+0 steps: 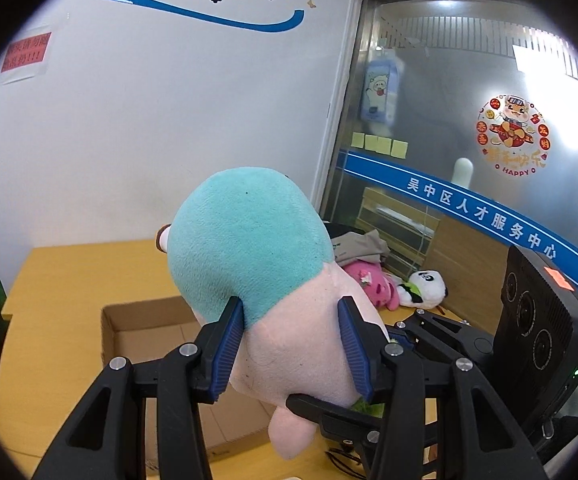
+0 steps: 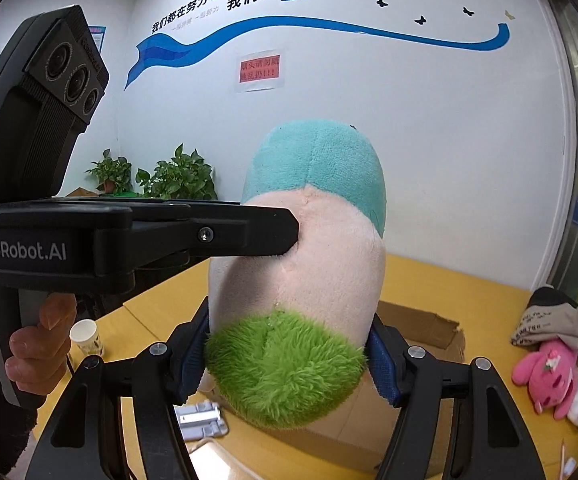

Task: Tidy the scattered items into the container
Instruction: 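Lift the plush with both grippers and carry it over the cardboard box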

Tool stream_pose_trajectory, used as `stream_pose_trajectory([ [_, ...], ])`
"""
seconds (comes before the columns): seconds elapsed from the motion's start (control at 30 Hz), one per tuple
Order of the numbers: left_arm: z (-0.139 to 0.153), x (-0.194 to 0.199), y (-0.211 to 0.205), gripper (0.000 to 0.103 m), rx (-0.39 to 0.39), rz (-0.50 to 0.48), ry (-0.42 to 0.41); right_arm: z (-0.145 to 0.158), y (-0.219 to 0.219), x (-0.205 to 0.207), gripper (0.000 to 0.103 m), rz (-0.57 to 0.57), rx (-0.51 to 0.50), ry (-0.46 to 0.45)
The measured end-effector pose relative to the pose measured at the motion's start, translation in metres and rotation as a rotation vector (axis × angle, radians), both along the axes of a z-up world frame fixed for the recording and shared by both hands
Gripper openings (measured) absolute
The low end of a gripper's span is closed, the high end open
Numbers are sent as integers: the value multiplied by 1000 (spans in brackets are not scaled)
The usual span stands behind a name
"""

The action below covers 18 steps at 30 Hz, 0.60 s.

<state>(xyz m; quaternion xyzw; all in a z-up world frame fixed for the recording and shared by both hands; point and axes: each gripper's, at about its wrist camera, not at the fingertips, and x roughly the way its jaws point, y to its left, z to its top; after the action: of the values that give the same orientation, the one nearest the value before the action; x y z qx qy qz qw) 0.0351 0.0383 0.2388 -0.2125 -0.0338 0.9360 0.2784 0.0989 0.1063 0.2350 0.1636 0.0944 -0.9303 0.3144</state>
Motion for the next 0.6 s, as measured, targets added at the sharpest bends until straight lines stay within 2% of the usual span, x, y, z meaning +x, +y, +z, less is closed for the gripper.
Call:
stream_pose_trajectory([
  [0.3,20,-51,-20,47,-4,-11,14,29,-27,-48,72,-1,-9,30],
  [0.43,19,-76,-26,47,-17,-5,8,30,-39,-73,72,0,-17,12],
  [0.6,3,-119,-38,47,-36,0,-47,20,-54,-114,72,3,-26,-45],
])
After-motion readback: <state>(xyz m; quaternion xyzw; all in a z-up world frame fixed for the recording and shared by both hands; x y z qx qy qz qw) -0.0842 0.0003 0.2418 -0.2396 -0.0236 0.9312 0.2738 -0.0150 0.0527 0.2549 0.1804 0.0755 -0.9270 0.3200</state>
